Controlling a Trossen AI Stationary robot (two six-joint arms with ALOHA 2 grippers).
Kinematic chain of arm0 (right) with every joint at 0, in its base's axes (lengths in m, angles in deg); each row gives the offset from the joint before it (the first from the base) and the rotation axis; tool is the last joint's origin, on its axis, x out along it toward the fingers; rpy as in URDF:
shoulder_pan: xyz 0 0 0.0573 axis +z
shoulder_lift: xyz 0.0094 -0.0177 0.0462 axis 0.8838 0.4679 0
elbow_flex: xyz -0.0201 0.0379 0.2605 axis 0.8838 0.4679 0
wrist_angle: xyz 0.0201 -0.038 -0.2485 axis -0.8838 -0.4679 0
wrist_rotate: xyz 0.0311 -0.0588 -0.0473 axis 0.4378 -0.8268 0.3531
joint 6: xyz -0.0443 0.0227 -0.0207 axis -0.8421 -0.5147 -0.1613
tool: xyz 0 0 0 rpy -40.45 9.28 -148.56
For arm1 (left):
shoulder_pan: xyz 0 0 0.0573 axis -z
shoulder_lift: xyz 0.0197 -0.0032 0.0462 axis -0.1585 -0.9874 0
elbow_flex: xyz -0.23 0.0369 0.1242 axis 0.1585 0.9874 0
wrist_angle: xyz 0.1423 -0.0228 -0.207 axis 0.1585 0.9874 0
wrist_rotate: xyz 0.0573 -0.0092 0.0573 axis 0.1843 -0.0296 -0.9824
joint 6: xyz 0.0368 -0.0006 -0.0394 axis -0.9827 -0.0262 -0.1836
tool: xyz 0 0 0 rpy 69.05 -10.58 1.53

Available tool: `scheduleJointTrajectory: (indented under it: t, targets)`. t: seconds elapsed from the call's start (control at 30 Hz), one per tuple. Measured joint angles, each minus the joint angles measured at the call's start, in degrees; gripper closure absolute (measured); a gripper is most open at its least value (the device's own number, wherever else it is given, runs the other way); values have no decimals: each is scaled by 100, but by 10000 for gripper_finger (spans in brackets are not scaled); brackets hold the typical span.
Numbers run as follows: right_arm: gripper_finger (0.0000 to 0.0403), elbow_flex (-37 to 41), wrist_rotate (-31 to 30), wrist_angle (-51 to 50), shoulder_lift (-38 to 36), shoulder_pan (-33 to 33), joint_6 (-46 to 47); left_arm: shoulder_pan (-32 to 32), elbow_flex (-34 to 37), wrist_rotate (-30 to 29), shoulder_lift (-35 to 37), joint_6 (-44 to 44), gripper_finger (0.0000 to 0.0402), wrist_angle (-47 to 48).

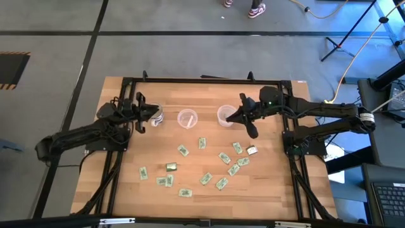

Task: Pick and place items into bin
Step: Put the green truvia packet into the left transparent bin

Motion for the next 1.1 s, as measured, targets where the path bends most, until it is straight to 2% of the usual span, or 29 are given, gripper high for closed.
scheduleJointTrajectory:
  t: [0.2,0.33,0.4,0.53,0.67,0.77,0.9,1.1]
  targets:
    - [397,-2,12,447,400,0,11,529,-572,-133,-1120,-263,345,-39]
    - [397,-2,412,802,775,-2,13,895,-1205,-500,-2102,-567,345,-32]
    - [397,-2,738,1080,965,-2,17,1046,-1552,-477,-2665,-825,345,-15]
    - [397,-2,1273,1440,1218,-2,15,1293,-2302,140,-3850,-1409,344,203]
    - [397,-2,1352,1423,1300,-2,23,1502,-3059,934,-4989,-1783,324,499]
    - [397,-2,1436,1416,1318,-4,23,1633,-3576,1161,-5751,-1914,298,490]
    - [397,-2,1628,1421,1316,42,20,1700,-4183,1161,-6580,-1909,264,500]
    - [397,-2,1651,1371,1316,190,21,1701,-4710,1594,-7172,-1909,238,490]
